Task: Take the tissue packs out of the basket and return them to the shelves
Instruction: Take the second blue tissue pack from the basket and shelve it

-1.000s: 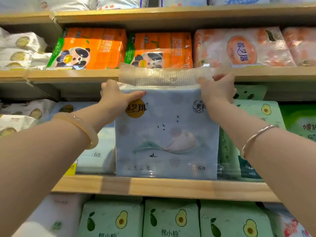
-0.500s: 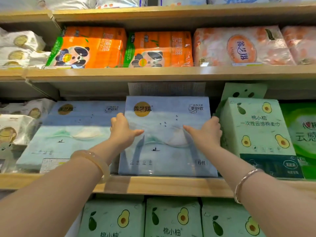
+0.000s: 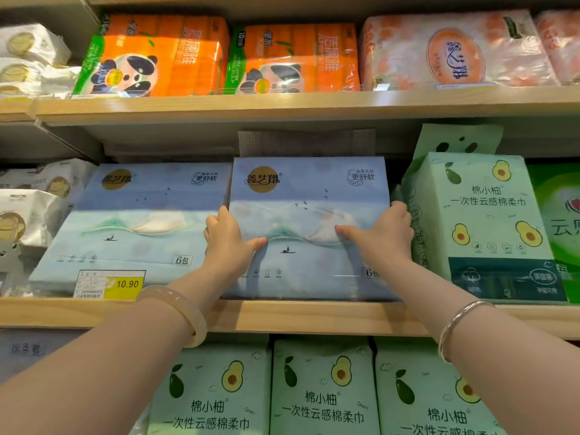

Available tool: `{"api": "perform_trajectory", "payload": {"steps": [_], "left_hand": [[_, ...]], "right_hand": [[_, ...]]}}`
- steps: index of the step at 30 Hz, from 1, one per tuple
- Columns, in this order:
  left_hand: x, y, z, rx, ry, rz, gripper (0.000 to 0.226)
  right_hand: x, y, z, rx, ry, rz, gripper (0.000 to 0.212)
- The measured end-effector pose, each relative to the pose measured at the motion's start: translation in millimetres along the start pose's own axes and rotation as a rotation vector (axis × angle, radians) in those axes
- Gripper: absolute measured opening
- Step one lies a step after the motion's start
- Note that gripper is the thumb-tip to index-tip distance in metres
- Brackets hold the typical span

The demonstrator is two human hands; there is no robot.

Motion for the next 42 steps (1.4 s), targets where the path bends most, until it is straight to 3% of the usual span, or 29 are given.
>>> {"api": "perform_trajectory", "payload": {"steps": [7,13,24,29,33,42], "left_hand": [[-4.9,-3.3,6.2,0.022,-0.008,-0.011,0.078],[-16.5,-18.7,17.7,0.036,0.002,-0.037,0.078],[-45.2,-22.8,76.1,0.170,0.102,0.020,0.073],[-29.2,16.8,128.3,0.234,0.055,0.115,0.071],[-17.3,52.2,177.6,0.262,0.013,0.165,0.051],[80.8,136.9,290.8,0.359,-0.191,-0.043,0.055]], "right_hand": [[0.6,2.6,2.0,0.013,0.030,0.023,0.090],[22.5,-4.8,18.3,-0.054,0.024,0.207,0.099],[74.0,-10.5,94.1,-0.056,0.002,0.200,0.071],[48.1,5.9,159.9,-0.007,0.064,0.335,0.064],[14.5,18.6,205.1,0.010,0.113,0.374,0.054],[-103.6,50.8,326.0,0.180,0.228,0.542,0.048]]}}
Point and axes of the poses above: each hand's wrist, its own z-axis away from the middle knuckle, its own y-axis out of the palm, x = y × z, the point moved 10 cm from there along -z, towards the middle knuckle, and after that the axes turned 14 degrees about x, right-handed, at the moved point
